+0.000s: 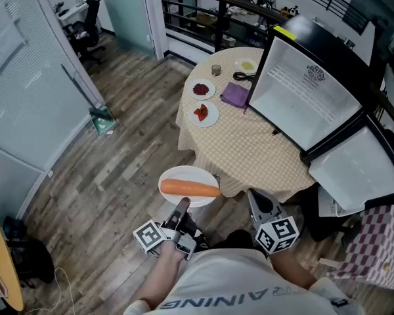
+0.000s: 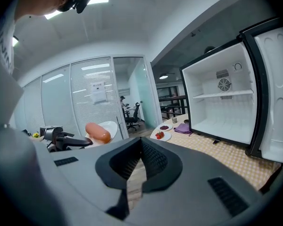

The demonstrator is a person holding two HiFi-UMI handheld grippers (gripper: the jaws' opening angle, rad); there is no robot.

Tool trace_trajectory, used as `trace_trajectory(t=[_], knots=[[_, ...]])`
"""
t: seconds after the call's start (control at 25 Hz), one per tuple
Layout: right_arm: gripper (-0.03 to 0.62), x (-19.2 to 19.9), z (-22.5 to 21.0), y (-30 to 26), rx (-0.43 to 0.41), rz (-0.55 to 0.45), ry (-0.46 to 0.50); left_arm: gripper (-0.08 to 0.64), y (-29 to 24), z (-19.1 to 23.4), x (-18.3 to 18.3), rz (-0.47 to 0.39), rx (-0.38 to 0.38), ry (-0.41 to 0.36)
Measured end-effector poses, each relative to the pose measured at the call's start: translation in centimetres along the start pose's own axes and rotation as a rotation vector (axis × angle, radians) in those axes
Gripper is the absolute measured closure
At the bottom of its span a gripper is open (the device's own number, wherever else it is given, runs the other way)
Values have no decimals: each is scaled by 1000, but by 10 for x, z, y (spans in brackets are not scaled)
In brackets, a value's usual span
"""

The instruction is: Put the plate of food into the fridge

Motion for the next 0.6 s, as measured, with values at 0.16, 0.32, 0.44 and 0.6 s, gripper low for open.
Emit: trace_trajectory(t=[0.16, 0.32, 0.44, 0.6], knots=[[572, -3, 2, -12, 47, 7, -17, 534, -14, 2, -15, 63, 4, 1], [572, -6, -8, -18, 97, 14, -41, 534, -30, 8, -20, 118, 1, 19], [572, -8, -18, -22, 129, 7, -66, 534, -45, 13, -23, 169, -17, 25], [572, -9, -41, -26, 164, -6, -102, 534, -75, 16, -27, 213, -30, 25]])
Point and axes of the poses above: the fingertips, and each gripper's own axes: y backward along the fingers, z to its left, x out of its underside, the point moved 3 cm from there along y, backward along the fingers, and after that the axes turned 11 degrees about z, right-handed, at the moved point
